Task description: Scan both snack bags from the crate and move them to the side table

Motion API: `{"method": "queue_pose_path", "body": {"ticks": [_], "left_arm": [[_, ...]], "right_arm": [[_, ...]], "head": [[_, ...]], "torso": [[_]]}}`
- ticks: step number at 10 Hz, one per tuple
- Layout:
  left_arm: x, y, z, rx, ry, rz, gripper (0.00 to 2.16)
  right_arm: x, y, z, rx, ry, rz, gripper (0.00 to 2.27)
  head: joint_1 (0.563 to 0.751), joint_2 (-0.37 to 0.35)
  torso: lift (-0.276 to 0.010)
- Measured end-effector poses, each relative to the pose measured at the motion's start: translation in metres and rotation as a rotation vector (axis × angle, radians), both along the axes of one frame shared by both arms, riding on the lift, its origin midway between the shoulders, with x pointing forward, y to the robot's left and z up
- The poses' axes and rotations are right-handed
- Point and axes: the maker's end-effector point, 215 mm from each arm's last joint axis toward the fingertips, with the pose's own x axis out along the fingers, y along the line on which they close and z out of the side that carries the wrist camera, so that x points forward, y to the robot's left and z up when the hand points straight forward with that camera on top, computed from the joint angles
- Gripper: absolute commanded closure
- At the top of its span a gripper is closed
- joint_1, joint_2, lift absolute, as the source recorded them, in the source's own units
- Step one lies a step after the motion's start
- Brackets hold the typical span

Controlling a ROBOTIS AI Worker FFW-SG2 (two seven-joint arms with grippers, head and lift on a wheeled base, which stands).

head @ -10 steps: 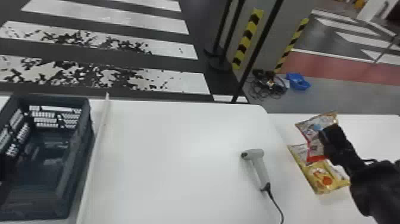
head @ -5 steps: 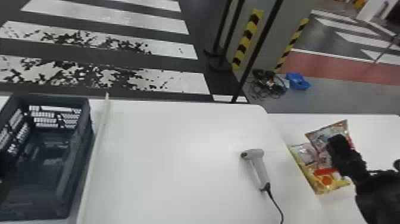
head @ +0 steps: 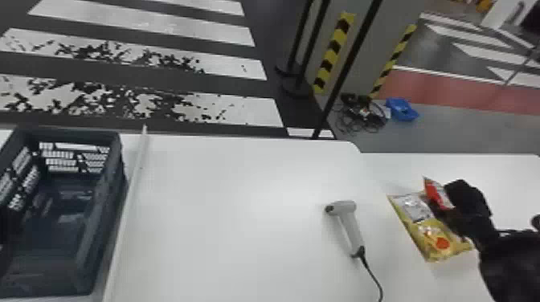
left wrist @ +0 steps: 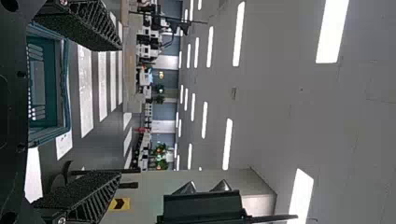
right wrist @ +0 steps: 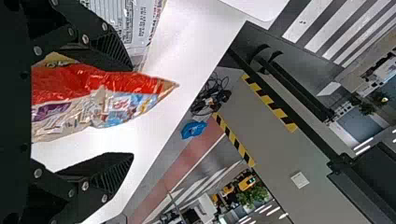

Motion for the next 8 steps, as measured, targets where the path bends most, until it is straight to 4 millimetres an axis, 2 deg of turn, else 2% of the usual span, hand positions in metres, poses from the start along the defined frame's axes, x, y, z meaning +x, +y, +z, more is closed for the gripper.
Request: {"method": "queue_pose_path", "body": {"ticks": [2,3,4,5,8], "left_arm": [[-0.001,-0.003,0.000,-0.005,0.001,-0.003,0.04],[-0.001,-0.005,-0.001,-0.008,0.002,-0.004,0.04],[-0.001,-0.007,-0.001,-0.011,0.003,-0.005,0.04],[-0.001,-0.007,-0.002,-0.012,0.004,-0.004,0.04],[0.001,-0.001,0.002,-0.024,0.001,0.033,0.04]], "right_arm": [[-0.004,0.011,0.004,0.053,-0.038,0.023,0.00],[-0.013,0.026,0.007,0.128,-0.075,0.039,0.00],[-0.027,0.051,0.009,0.229,-0.123,0.048,0.03],[-0.039,0.086,0.016,0.313,-0.179,0.063,0.04],[-0.049,0.225,0.054,0.507,-0.306,0.185,0.05]], "head": [[0.695,-0.350],[0.695,-0.350],[0.695,-0.350],[0.695,-0.350],[0.695,-0.350]], "torso": [[-0.095],[-0.095],[-0.095],[-0.095],[-0.095]]}}
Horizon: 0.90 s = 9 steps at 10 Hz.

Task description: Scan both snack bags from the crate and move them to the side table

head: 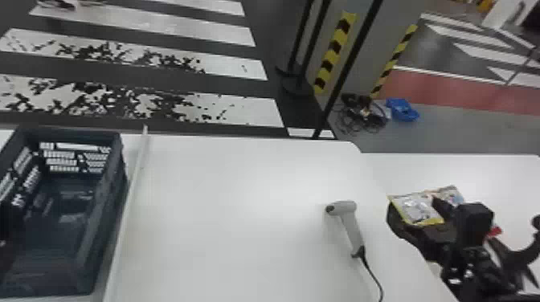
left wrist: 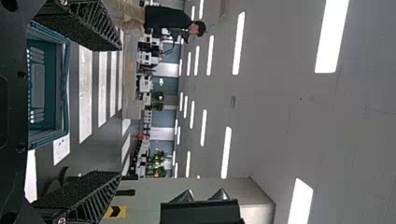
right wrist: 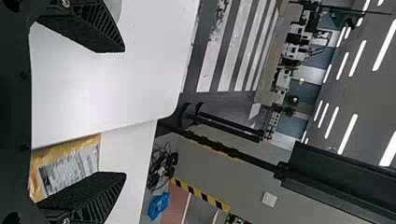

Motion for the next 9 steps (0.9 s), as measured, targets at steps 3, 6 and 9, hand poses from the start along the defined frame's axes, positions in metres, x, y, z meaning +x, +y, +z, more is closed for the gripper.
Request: {"method": "queue_pose_path", "body": {"ticks": [3,6,9], "left_arm": [[0.003,-0.008,0.000,-0.004,0.022,-0.014,0.04],[0.010,-0.015,-0.009,-0.023,0.087,0.015,0.04],[0.016,-0.016,-0.039,-0.009,0.230,0.044,0.04]], "right_arm": [[0.010,0.136,0.025,0.208,-0.094,0.076,0.07],[0.013,0.256,0.046,0.332,-0.196,0.142,0.07],[-0.026,0.302,0.096,0.271,-0.375,0.160,0.08]], "head": [[0.695,-0.214],[0.695,-0.059],[0.695,0.024]], "torso": [[-0.095],[-0.095],[-0.095]]}}
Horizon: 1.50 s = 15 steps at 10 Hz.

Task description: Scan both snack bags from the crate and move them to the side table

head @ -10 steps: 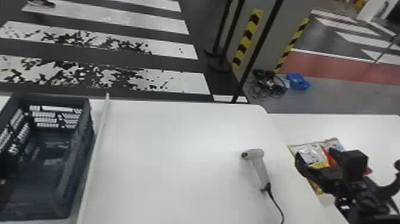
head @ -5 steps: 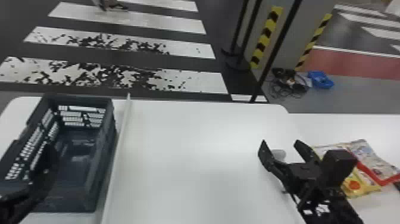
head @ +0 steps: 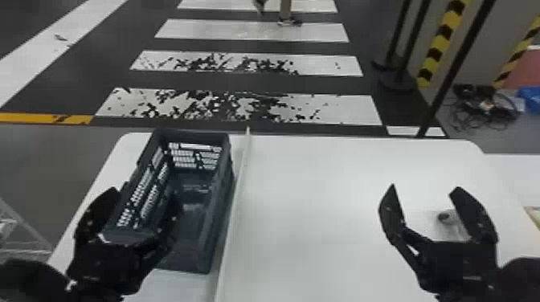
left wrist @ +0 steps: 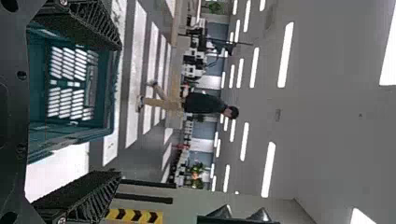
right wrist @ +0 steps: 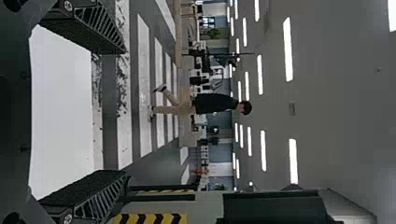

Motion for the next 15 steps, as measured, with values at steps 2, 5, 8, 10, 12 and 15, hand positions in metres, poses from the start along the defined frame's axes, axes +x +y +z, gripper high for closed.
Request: {"method": "queue_pose_path", "body": {"ticks": [2,5,8,10,12,15], "left_arm": [[-0.008,0.002,-0.020,0.018,0.079,-0.003,0.04],[-0.031,-0.003,-0.041,0.010,0.157,-0.030,0.04],[-0.050,-0.010,-0.051,-0.012,0.196,-0.048,0.04],[-0.063,-0.016,-0.046,-0.027,0.195,-0.054,0.04],[-0.072,-0.012,-0.046,-0.029,0.195,-0.043,0.04],[-0.079,-0.008,-0.054,-0.024,0.204,-0.036,0.04]], "right_arm": [[-0.030,-0.005,0.012,-0.003,-0.069,-0.012,0.08],[-0.049,-0.010,-0.018,-0.036,0.017,0.016,0.08],[-0.064,0.004,-0.021,-0.042,0.044,0.069,0.09],[-0.075,0.005,-0.012,-0.047,0.030,0.072,0.09],[-0.083,0.004,-0.018,-0.060,0.049,0.076,0.09],[-0.090,-0.002,-0.026,-0.070,0.070,0.068,0.09]], "head": [[0.695,0.024],[0.695,0.009],[0.695,0.020],[0.695,0.014],[0.695,0.017],[0.695,0.017]], "torso": [[-0.095],[-0.095],[-0.095],[-0.095],[-0.095],[-0.095]]}}
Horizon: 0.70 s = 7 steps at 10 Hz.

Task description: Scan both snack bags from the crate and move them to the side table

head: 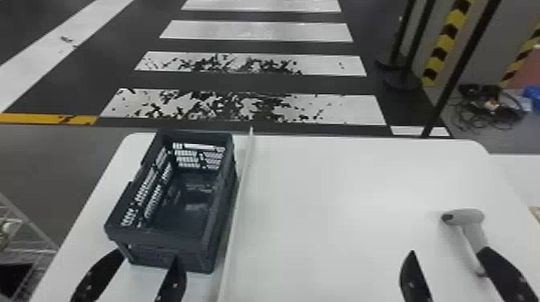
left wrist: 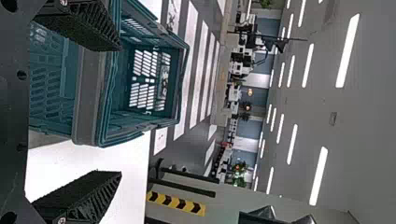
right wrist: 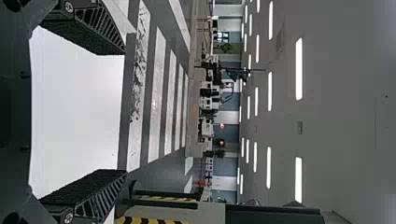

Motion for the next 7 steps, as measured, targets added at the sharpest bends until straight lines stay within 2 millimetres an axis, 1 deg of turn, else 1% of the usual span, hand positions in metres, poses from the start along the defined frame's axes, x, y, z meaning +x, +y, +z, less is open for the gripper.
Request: {"method": "queue_pose_path", "body": {"ticks": [1,2,4,7], "left_arm": [[-0.001,-0.002,0.002,-0.008,-0.008,-0.002,0.04],[-0.003,-0.004,0.005,-0.015,-0.020,-0.005,0.04],[-0.007,-0.001,0.014,-0.020,-0.048,0.006,0.04],[-0.008,0.001,0.012,-0.015,-0.045,0.008,0.04]], "right_arm": [[-0.002,-0.001,0.000,-0.002,0.001,-0.001,0.09],[-0.005,-0.002,0.004,0.000,-0.015,-0.001,0.09],[-0.008,-0.003,0.011,0.005,-0.037,0.000,0.09],[-0.010,-0.004,0.013,0.012,-0.054,-0.002,0.09]], "head": [[0.695,0.010],[0.695,0.006],[0.695,0.009],[0.695,0.012]], "torso": [[-0.095],[-0.095],[-0.095],[-0.095]]}}
